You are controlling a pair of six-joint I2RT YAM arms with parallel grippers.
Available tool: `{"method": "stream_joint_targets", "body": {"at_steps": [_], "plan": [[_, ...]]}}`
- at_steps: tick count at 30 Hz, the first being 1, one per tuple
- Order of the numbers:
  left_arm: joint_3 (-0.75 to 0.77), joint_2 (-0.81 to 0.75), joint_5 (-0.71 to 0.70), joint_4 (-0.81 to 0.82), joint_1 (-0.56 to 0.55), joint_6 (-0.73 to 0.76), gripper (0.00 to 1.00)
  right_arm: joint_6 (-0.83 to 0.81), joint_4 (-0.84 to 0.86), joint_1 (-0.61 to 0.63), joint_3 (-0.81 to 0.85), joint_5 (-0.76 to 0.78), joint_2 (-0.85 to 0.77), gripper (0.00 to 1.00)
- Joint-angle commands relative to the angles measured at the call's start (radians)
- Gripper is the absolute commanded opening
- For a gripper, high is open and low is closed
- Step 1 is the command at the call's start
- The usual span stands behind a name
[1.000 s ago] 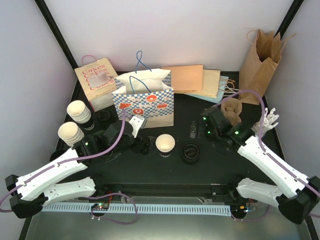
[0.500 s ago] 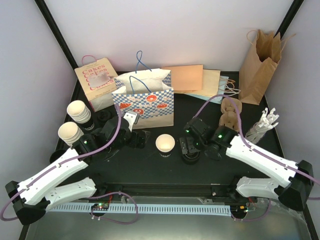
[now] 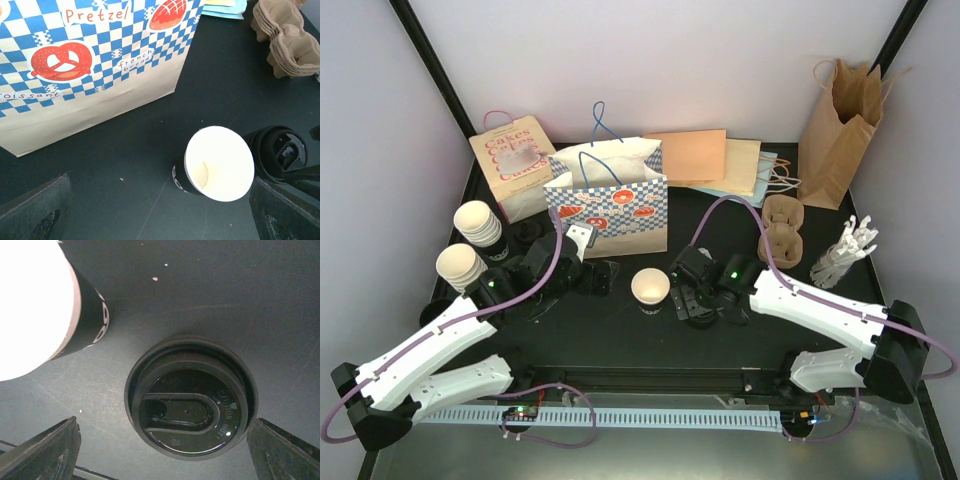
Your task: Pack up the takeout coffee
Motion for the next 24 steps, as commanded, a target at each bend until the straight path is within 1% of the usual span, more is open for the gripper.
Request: {"method": "stream_joint_targets", "body": {"at_steps": [1,4,12,19,24], "plan": [[0.000,-0.001,0.013,0.021,0.008,0.001,0.99,0.027,-0.003,0.006,-0.006,0.055,0.027,0.93],[0.001,0.001,0.013,0.021,0.008,0.004,0.99,0.040,-0.020,0.006,-0.003,0.082,0.048,0.94],[-0.003,0.000,0.015,0.020,0.010,0.006,0.99,0.051,-0.017,0.006,-0.013,0.083,0.083,0.93],[-0.005,0.000,0.017,0.017,0.012,0.009,0.99,0.065,-0.011,0.006,-0.023,0.081,0.095,0.86],[-0.006,0.000,0.018,0.017,0.013,0.009,0.99,0.071,-0.021,0.006,-0.024,0.092,0.110,0.86]]}}
